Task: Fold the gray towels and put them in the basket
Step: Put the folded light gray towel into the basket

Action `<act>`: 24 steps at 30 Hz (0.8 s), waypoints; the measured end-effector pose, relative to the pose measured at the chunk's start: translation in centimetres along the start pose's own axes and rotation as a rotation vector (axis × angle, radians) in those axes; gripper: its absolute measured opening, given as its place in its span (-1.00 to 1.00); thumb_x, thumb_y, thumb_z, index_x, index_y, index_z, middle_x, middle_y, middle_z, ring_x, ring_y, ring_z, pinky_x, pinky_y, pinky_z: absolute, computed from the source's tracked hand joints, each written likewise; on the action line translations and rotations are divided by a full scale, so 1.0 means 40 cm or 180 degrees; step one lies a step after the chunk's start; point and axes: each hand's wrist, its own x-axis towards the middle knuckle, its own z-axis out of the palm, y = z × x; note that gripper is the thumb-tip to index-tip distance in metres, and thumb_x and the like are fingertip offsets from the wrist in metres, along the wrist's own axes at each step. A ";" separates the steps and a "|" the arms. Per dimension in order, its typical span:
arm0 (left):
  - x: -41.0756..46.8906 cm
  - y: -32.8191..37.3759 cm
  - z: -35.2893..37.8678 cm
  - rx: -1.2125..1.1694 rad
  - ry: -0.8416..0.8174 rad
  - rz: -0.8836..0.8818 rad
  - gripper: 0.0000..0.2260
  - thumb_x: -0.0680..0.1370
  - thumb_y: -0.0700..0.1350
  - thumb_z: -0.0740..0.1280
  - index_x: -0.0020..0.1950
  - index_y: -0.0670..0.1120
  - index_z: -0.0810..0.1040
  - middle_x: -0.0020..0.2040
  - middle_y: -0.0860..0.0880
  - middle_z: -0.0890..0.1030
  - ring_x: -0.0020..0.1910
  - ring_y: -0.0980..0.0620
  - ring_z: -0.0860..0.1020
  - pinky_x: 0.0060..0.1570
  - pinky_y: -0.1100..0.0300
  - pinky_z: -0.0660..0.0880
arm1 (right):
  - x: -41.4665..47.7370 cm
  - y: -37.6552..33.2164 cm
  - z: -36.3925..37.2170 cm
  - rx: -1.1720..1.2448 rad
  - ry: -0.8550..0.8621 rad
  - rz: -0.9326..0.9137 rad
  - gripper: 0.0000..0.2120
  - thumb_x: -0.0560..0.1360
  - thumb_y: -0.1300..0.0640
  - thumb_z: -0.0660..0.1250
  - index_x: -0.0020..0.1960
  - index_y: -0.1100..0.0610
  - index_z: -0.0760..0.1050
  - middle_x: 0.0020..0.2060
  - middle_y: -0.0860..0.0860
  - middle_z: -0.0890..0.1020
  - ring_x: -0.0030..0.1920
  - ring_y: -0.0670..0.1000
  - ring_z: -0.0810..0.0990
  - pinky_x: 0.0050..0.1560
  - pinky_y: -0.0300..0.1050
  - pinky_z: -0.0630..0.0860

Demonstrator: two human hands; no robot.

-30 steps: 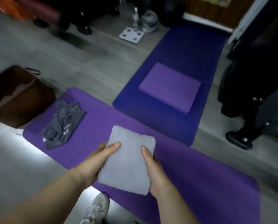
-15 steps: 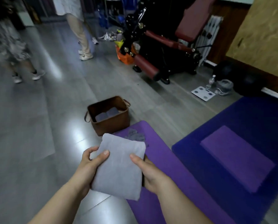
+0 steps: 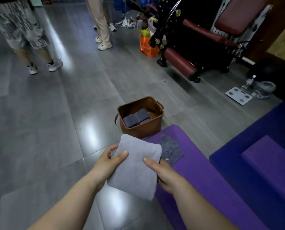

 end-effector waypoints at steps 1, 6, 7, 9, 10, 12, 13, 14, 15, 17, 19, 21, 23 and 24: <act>0.049 0.012 -0.015 0.0112 -0.0101 -0.0066 -0.17 0.00 0.27 0.37 0.23 0.02 0.39 0.10 -0.09 0.58 0.03 -0.03 0.59 0.02 0.11 0.52 | 0.032 -0.011 0.006 0.0084 0.0064 0.0003 -0.82 0.52 0.20 0.23 0.09 0.02 0.45 -0.01 -0.02 0.63 -0.04 -0.04 0.61 0.07 -0.08 0.54; 0.262 0.070 -0.028 0.0493 -0.0584 -0.0322 0.15 -0.18 0.47 0.41 0.34 0.01 0.33 0.23 -0.05 0.51 0.13 -0.01 0.54 0.23 0.01 0.46 | 0.184 -0.056 -0.034 0.0467 0.0381 -0.0067 -0.83 0.51 0.24 0.23 0.05 0.04 0.48 -0.07 -0.01 0.65 -0.12 -0.09 0.64 -0.07 -0.20 0.59; 0.315 0.082 -0.033 0.0575 -0.0696 -0.0389 0.17 -0.20 0.50 0.38 0.34 0.01 0.33 0.23 -0.03 0.52 0.14 -0.01 0.54 0.24 0.01 0.45 | 0.231 -0.065 -0.044 0.0596 0.0449 -0.0080 -0.83 0.51 0.26 0.23 0.03 0.06 0.49 -0.12 -0.02 0.66 -0.18 -0.11 0.65 -0.15 -0.25 0.61; 0.429 0.111 -0.047 0.0664 -0.0768 -0.0527 0.16 -0.21 0.51 0.37 0.30 -0.01 0.35 0.18 -0.02 0.55 0.11 0.00 0.55 0.21 0.02 0.47 | 0.353 -0.088 -0.056 0.0752 0.0604 -0.0072 -0.82 0.47 0.23 0.32 0.08 0.13 0.51 -0.14 0.00 0.68 -0.19 -0.10 0.66 -0.20 -0.26 0.60; 0.483 0.134 -0.056 0.0682 -0.0692 -0.0547 0.14 -0.21 0.48 0.40 0.28 -0.03 0.38 0.14 -0.02 0.57 0.07 0.00 0.57 0.15 0.04 0.51 | 0.420 -0.103 -0.053 0.0778 0.0616 -0.0039 -0.66 0.39 0.13 0.43 0.13 0.17 0.50 -0.10 0.04 0.68 -0.13 -0.04 0.67 -0.15 -0.20 0.60; 0.600 0.191 -0.097 0.0645 -0.0400 -0.0477 0.09 -0.25 0.39 0.45 0.20 -0.06 0.43 0.03 -0.04 0.60 -0.05 0.02 0.60 -0.14 0.19 0.55 | 0.567 -0.154 -0.031 0.0856 0.0547 0.0094 -0.24 0.08 -0.08 0.59 0.20 0.18 0.49 0.04 0.12 0.66 0.04 0.09 0.64 0.04 -0.03 0.58; 0.654 0.229 -0.121 0.0639 -0.0272 -0.0446 0.07 -0.27 0.37 0.47 0.16 -0.07 0.45 -0.01 -0.04 0.61 -0.10 0.04 0.61 -0.26 0.27 0.52 | 0.637 -0.191 -0.014 0.0902 0.0453 0.0162 -0.18 0.03 -0.10 0.59 0.22 0.15 0.47 0.09 0.11 0.64 0.10 0.10 0.62 0.09 0.00 0.56; 0.715 0.267 -0.144 0.0640 -0.0218 -0.0398 0.01 -0.21 0.34 0.51 0.16 -0.07 0.46 -0.04 -0.04 0.61 -0.13 0.04 0.60 -0.32 0.30 0.49 | 0.705 -0.228 0.000 0.0972 0.0369 0.0181 -0.24 0.12 -0.09 0.55 0.26 0.13 0.44 0.13 0.09 0.63 0.13 0.09 0.60 0.08 -0.02 0.56; 0.778 0.305 -0.159 0.0622 -0.0198 -0.0344 -0.10 -0.06 0.27 0.55 0.17 -0.09 0.45 -0.06 -0.04 0.61 -0.16 0.05 0.60 -0.34 0.31 0.48 | 0.763 -0.268 0.011 0.1037 0.0345 0.0172 -0.37 0.27 -0.05 0.48 0.28 0.11 0.42 0.15 0.07 0.61 0.14 0.07 0.59 0.04 -0.09 0.57; 0.901 0.359 -0.167 0.0567 -0.0198 -0.0303 -0.33 0.11 0.11 0.54 0.15 -0.04 0.43 -0.11 0.00 0.58 -0.21 0.10 0.58 -0.38 0.33 0.48 | 0.851 -0.335 0.013 0.1181 0.0477 0.0091 -0.67 0.49 0.08 0.31 0.23 0.07 0.42 0.13 0.03 0.60 0.09 -0.01 0.59 -0.05 -0.22 0.58; 1.017 0.390 -0.145 0.0663 -0.0338 -0.0374 -0.31 0.03 0.13 0.46 0.13 0.03 0.41 -0.08 0.00 0.58 -0.18 0.06 0.59 -0.34 0.29 0.48 | 0.918 -0.379 -0.021 0.1384 0.0755 0.0024 -0.77 0.52 0.13 0.25 0.18 0.05 0.44 0.06 0.00 0.60 0.02 -0.05 0.58 -0.06 -0.23 0.57; 1.126 0.391 -0.121 0.0875 -0.0483 -0.0467 -0.26 0.00 0.15 0.46 0.15 0.06 0.40 0.00 -0.06 0.58 -0.11 -0.01 0.60 -0.26 0.22 0.48 | 0.969 -0.407 -0.076 0.1657 0.1191 -0.0023 -0.73 0.54 0.13 0.22 0.23 0.07 0.40 0.08 0.03 0.56 -0.02 -0.03 0.57 -0.09 -0.19 0.56; 1.229 0.373 -0.110 0.0947 -0.0586 -0.0574 -0.33 -0.03 0.17 0.46 0.06 0.11 0.43 0.08 -0.13 0.57 -0.03 -0.08 0.59 -0.21 0.18 0.50 | 1.024 -0.400 -0.163 0.2022 0.1861 -0.0065 -0.72 0.58 0.13 0.14 0.28 0.06 0.35 0.14 0.07 0.51 0.06 0.06 0.55 0.03 -0.06 0.49; 1.282 0.360 -0.115 0.0970 -0.0564 -0.0590 -0.37 -0.01 0.15 0.47 0.02 0.11 0.43 0.10 -0.15 0.57 -0.01 -0.10 0.58 -0.20 0.17 0.49 | 1.056 -0.389 -0.213 0.2220 0.2252 -0.0080 -0.67 0.59 0.15 0.10 0.35 0.08 0.29 0.22 0.10 0.47 0.19 0.13 0.50 0.17 0.01 0.42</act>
